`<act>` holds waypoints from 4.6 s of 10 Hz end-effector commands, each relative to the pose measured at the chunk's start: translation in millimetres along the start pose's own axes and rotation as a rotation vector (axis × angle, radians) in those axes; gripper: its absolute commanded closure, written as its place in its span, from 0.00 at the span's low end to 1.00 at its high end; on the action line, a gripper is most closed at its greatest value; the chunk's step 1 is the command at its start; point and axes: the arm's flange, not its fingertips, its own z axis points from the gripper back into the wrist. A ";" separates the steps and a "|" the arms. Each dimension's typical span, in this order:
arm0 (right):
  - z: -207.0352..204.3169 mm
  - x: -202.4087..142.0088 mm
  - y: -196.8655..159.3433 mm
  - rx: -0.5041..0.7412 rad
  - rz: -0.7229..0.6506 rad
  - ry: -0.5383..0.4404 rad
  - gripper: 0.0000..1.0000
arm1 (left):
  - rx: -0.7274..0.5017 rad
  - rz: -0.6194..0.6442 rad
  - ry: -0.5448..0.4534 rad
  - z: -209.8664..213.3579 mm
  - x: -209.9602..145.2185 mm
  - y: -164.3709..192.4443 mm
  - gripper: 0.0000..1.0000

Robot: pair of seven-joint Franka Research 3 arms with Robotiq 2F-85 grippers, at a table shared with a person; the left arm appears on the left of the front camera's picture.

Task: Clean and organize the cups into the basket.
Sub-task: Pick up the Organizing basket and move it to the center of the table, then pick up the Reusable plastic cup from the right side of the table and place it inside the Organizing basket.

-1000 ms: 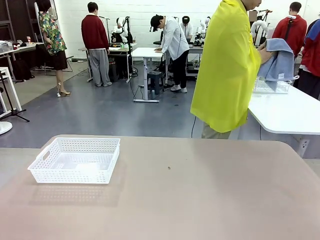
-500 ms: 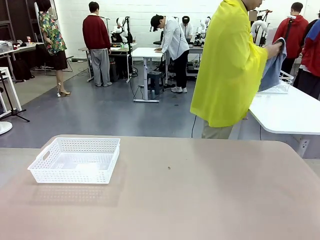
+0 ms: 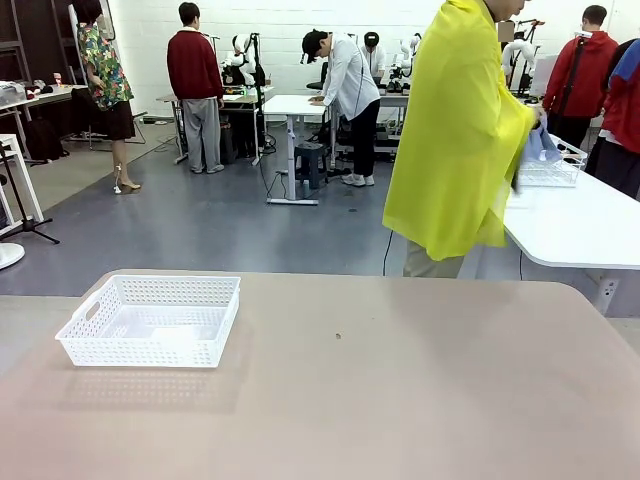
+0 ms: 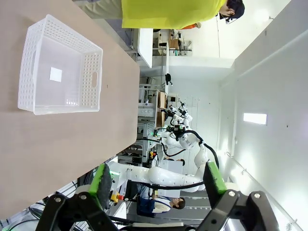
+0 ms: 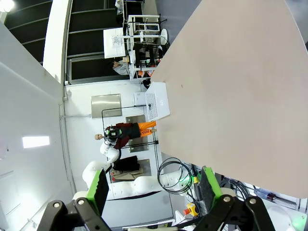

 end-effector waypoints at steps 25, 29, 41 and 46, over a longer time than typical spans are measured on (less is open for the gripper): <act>-0.1 -1.8 -1.3 -0.003 -0.009 0.007 0.00 | 0.008 0.011 -0.010 -1.4 -5.3 -2.4 0.00; -0.1 -1.8 -1.3 -0.003 -0.009 0.007 0.00 | 0.008 0.011 -0.010 -1.4 -5.3 -2.4 0.00; -0.1 -1.8 -1.3 -0.003 -0.009 0.007 0.00 | 0.008 0.011 -0.010 -1.4 -5.3 -2.4 0.00; -69.6 14.9 19.9 -0.158 0.930 0.153 0.00 | 0.647 -0.186 -0.049 -49.5 2.6 -79.6 0.00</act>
